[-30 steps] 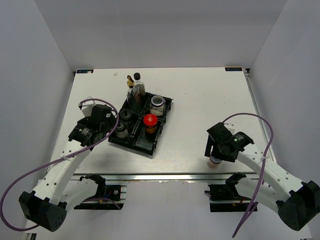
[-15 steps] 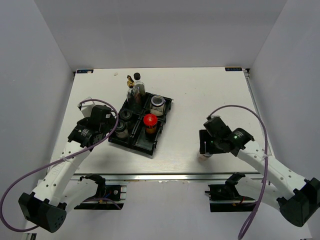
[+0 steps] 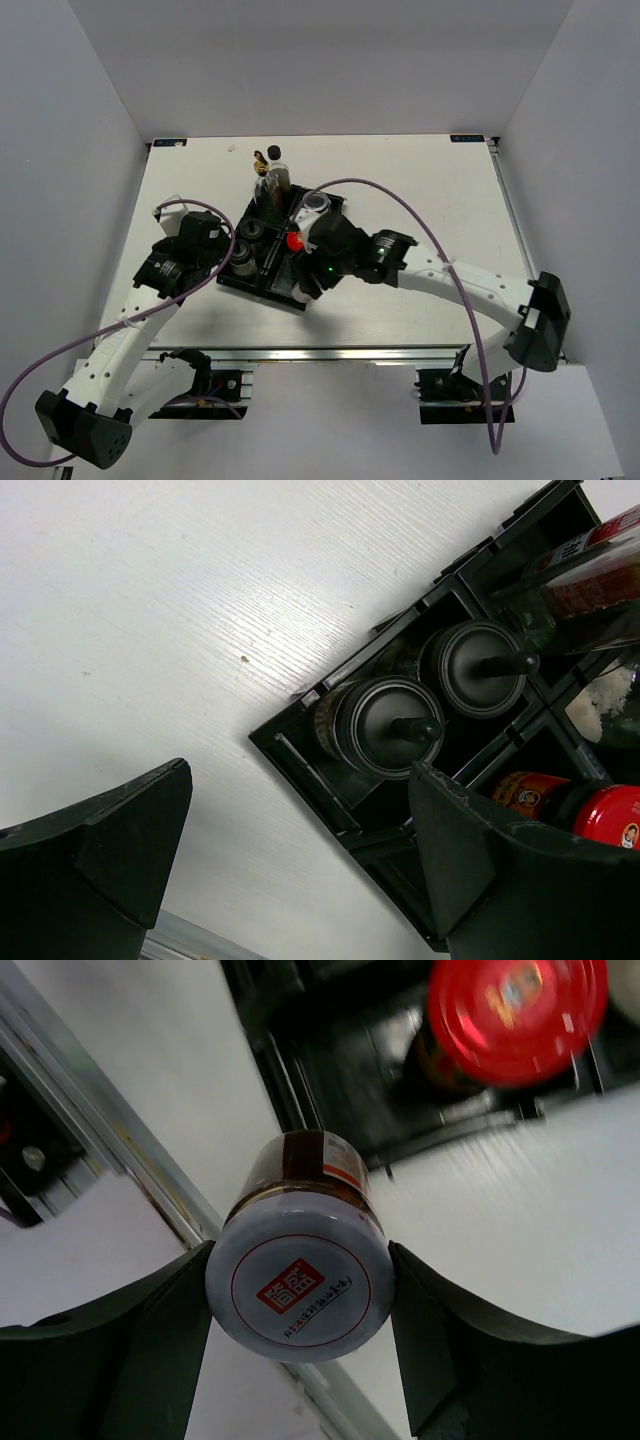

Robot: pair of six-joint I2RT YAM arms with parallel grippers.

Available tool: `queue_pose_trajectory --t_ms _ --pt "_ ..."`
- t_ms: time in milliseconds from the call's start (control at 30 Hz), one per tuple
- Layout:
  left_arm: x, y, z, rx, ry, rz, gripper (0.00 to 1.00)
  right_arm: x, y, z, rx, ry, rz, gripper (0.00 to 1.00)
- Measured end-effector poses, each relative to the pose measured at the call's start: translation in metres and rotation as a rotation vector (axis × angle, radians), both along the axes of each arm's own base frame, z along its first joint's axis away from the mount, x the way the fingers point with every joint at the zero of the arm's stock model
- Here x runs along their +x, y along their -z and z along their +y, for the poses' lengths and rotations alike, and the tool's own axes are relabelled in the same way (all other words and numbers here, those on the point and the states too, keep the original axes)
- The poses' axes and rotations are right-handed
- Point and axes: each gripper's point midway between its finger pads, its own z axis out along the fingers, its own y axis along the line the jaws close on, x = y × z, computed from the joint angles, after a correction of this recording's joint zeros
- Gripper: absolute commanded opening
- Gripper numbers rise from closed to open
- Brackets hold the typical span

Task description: Organize the condiment bottles

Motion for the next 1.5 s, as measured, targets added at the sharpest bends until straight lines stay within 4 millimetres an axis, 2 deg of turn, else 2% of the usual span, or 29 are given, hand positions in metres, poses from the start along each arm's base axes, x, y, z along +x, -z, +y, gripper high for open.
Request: queue_pose_trajectory --t_ms 100,267,400,600,700,733,767,900,967,1033,1300,1400,1500 --pt "-0.001 -0.001 0.000 -0.003 -0.001 -0.005 0.98 0.006 -0.009 0.037 0.034 -0.076 -0.034 0.02" --pt "-0.002 -0.001 0.002 -0.003 -0.005 -0.012 0.98 0.029 -0.005 0.072 0.014 -0.086 -0.092 0.02" --pt "-0.003 -0.003 0.004 0.003 -0.013 -0.021 0.98 0.046 0.014 0.081 -0.037 -0.061 -0.126 0.02" --pt "-0.003 -0.003 0.005 0.004 -0.018 -0.023 0.98 0.057 0.048 0.078 -0.130 -0.040 -0.135 0.04" --pt "-0.004 -0.003 0.006 0.006 -0.021 -0.021 0.98 0.057 0.059 0.078 -0.154 -0.041 -0.124 0.13" --pt "-0.004 -0.003 0.006 0.006 -0.022 -0.021 0.98 0.057 0.061 0.079 -0.156 -0.041 -0.122 0.23" --pt "-0.004 -0.003 0.006 0.005 -0.023 -0.022 0.98 0.057 0.062 0.079 -0.158 -0.041 -0.120 0.28" --pt "-0.004 -0.003 0.006 0.004 -0.024 -0.022 0.98 0.057 0.062 0.080 -0.152 -0.031 -0.115 0.55" --pt "-0.004 -0.003 0.006 0.004 -0.024 -0.022 0.98 0.057 0.062 0.080 -0.148 -0.025 -0.111 0.64" --pt "-0.004 -0.003 0.006 0.003 -0.025 -0.022 0.98 0.056 0.063 0.080 -0.146 -0.020 -0.105 0.89" --pt "-0.004 -0.002 0.006 0.003 -0.027 -0.022 0.98 0.056 0.052 0.087 -0.095 -0.014 -0.110 0.89" --pt "-0.004 -0.002 0.007 0.006 -0.030 -0.022 0.98 0.054 0.034 0.086 -0.054 -0.016 -0.122 0.89" --pt "-0.004 -0.002 0.008 0.008 -0.040 -0.022 0.98 0.051 0.001 0.081 0.024 -0.010 -0.158 0.89"
